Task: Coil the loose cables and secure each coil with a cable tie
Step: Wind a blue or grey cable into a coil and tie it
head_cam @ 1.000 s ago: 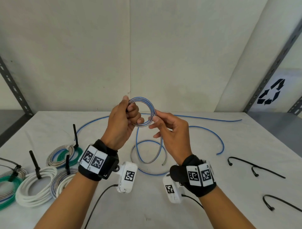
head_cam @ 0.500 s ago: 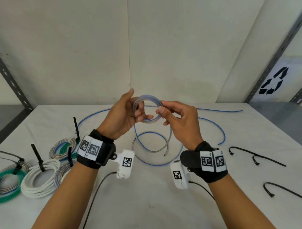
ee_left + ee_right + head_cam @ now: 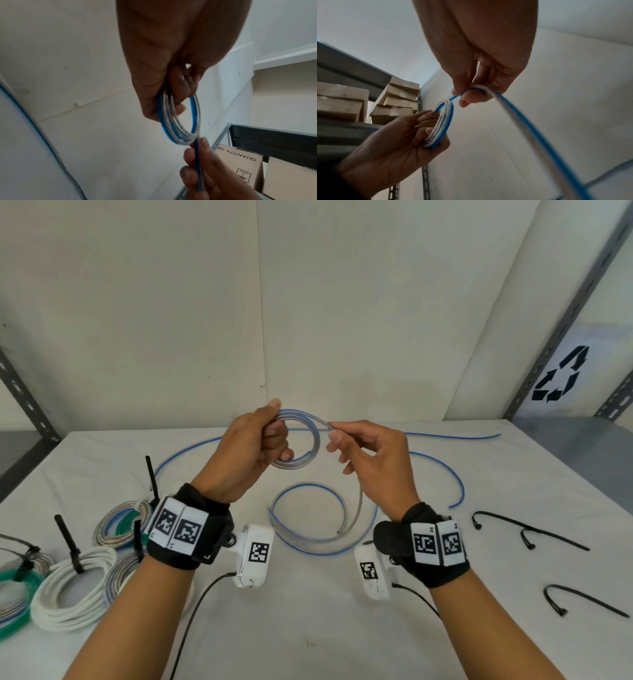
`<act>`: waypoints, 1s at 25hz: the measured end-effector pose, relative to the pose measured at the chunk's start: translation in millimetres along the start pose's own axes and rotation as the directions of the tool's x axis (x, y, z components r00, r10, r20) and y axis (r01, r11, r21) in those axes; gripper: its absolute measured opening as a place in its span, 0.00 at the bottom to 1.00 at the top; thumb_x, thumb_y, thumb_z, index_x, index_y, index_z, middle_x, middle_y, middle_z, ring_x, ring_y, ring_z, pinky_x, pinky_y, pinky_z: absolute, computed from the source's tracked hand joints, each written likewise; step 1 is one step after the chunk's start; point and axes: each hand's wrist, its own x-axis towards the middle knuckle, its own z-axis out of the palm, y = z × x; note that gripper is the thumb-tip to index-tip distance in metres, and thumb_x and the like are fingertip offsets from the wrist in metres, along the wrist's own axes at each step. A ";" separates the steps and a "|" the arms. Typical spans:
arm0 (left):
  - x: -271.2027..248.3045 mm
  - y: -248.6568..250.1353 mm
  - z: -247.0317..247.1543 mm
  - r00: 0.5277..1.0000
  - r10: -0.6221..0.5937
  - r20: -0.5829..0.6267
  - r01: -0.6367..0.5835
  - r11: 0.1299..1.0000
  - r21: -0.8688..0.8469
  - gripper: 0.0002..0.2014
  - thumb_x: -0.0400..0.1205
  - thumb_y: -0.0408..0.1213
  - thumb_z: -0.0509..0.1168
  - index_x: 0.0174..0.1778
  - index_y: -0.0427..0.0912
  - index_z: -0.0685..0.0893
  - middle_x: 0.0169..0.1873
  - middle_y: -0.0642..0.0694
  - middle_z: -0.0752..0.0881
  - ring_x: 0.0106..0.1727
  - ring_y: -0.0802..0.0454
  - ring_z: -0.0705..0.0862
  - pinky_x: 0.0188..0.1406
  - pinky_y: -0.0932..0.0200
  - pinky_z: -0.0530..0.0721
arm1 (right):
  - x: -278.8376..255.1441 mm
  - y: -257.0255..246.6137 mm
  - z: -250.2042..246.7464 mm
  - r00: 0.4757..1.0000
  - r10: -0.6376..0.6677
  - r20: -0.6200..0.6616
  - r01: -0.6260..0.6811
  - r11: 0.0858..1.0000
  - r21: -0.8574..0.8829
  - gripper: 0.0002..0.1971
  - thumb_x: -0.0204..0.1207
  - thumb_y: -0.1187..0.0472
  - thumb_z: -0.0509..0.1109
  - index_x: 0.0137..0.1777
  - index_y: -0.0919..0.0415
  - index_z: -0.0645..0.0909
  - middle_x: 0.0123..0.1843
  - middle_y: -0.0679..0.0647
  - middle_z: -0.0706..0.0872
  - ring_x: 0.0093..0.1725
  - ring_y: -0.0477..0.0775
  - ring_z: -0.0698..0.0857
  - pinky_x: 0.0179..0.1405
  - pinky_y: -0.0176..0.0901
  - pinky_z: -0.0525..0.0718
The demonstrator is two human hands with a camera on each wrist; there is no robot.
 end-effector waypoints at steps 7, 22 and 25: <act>-2.7 -0.5 13.6 0.997 0.052 -0.065 -0.069 0.955 -0.288 0.24 0.93 0.46 0.50 0.29 0.46 0.64 0.22 0.53 0.55 0.22 0.55 0.52 0.29 0.60 0.74 | -10.8 -9.1 24.8 0.995 0.082 -0.049 -0.068 0.968 0.241 0.11 0.81 0.63 0.74 0.62 0.62 0.88 0.49 0.59 0.94 0.49 0.55 0.92 0.29 0.43 0.88; -12.9 8.8 -14.0 0.990 0.070 0.119 -0.108 0.930 0.353 0.16 0.82 0.43 0.66 0.52 0.32 0.88 0.38 0.38 0.90 0.41 0.47 0.90 0.45 0.53 0.90 | -1.4 -10.2 -1.0 0.995 0.061 0.079 -0.066 0.996 0.059 0.14 0.76 0.66 0.79 0.61 0.58 0.89 0.46 0.55 0.94 0.46 0.52 0.93 0.35 0.39 0.87; -19.8 15.4 -25.3 0.989 0.006 0.149 -0.080 0.864 0.498 0.13 0.79 0.39 0.71 0.51 0.32 0.91 0.42 0.35 0.93 0.44 0.43 0.93 0.45 0.53 0.92 | -0.4 -6.9 -5.7 0.984 0.056 0.172 -0.053 0.998 -0.023 0.14 0.75 0.65 0.80 0.60 0.56 0.90 0.48 0.53 0.94 0.47 0.54 0.92 0.36 0.39 0.87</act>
